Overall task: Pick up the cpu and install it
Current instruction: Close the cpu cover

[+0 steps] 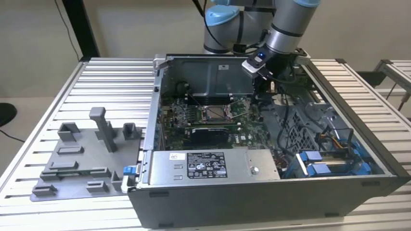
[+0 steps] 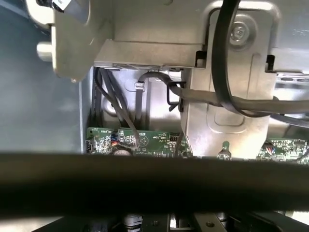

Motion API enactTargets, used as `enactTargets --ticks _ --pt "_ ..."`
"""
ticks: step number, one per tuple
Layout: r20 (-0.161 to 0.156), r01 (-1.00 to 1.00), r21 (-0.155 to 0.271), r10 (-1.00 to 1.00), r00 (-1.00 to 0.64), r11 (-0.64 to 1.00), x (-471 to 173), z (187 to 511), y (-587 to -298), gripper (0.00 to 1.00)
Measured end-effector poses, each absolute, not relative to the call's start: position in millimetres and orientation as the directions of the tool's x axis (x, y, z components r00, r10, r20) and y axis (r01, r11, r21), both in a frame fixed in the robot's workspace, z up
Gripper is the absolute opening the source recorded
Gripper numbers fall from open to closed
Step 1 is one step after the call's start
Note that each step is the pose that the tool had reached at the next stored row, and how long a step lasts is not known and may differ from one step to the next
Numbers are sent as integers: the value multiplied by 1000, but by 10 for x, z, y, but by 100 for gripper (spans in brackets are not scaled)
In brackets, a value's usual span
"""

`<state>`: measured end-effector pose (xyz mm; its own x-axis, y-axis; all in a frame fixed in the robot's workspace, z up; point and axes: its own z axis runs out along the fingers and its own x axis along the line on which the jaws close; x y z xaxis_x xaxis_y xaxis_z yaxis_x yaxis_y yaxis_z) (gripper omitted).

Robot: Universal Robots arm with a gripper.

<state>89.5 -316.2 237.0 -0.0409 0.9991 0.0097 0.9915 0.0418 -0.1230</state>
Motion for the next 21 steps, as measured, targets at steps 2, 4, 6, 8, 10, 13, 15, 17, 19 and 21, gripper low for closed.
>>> enactTargets --ticks 2,4,6,8,10,13,15,17,19,21 --pt "10 991 -125 999 -46 47 905 2347 -3166 0" --pt "11 991 -127 999 -50 51 913 2325 -3169 0" --pt "12 990 -130 999 -52 53 916 2303 -3171 0" --pt "14 990 -134 998 -53 54 916 2283 -3172 0" --pt "15 989 -137 998 -54 55 916 2260 -3174 0" --pt "17 989 -140 998 -55 57 916 2221 -3176 0" --pt "18 988 -141 998 -57 59 916 2197 -3177 0" --pt "20 988 -145 998 -57 60 917 2181 -3178 0" --pt "22 985 -159 998 -57 60 916 2178 -3180 0" --pt "24 982 -181 998 -56 60 916 2177 -3180 0"
